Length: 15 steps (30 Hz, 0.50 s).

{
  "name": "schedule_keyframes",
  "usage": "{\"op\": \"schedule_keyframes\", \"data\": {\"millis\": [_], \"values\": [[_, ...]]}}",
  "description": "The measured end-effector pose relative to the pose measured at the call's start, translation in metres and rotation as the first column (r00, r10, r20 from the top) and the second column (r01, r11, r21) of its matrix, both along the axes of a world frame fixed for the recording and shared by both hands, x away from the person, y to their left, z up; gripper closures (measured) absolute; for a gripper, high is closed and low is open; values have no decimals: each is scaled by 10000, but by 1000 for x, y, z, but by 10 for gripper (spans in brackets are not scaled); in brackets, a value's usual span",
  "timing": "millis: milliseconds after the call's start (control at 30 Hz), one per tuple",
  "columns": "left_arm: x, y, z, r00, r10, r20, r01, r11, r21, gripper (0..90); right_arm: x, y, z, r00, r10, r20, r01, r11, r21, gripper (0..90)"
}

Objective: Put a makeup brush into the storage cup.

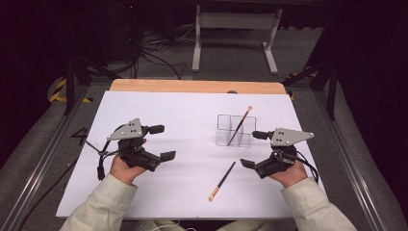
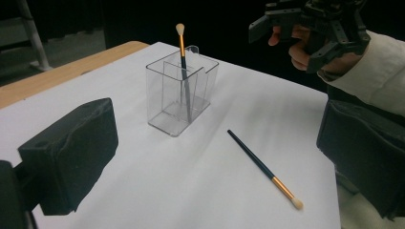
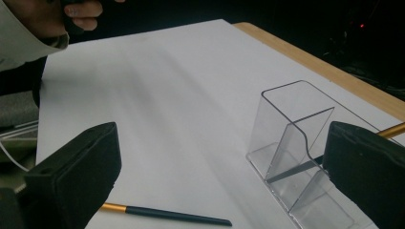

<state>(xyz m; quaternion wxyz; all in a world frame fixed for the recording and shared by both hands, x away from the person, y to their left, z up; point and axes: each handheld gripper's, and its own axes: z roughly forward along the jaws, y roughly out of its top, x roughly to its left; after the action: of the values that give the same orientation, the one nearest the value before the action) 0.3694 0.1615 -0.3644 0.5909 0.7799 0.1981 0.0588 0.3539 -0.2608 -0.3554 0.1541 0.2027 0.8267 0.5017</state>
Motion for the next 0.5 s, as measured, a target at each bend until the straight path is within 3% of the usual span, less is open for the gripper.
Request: {"op": "schedule_keyframes", "data": {"millis": [67,200,367,500], "values": [[-2,3,-1,10000,61,59,-62,9999,144,5,4,3,3,9999,152,-76,-155,9992,-356,0],[-6,9,-3,9997,231,-49,-229,9995,229,5,9,7,7,9994,321,-160,-331,9975,-632,0],[-10,16,-5,9992,284,-279,-283,9996,12,5,14,13,10,9981,548,-291,-574,9932,-1011,0],[-13,21,-4,9986,512,-162,-509,9986,166,5,19,19,12,9963,707,-489,-770,9869,-1418,0]]}}
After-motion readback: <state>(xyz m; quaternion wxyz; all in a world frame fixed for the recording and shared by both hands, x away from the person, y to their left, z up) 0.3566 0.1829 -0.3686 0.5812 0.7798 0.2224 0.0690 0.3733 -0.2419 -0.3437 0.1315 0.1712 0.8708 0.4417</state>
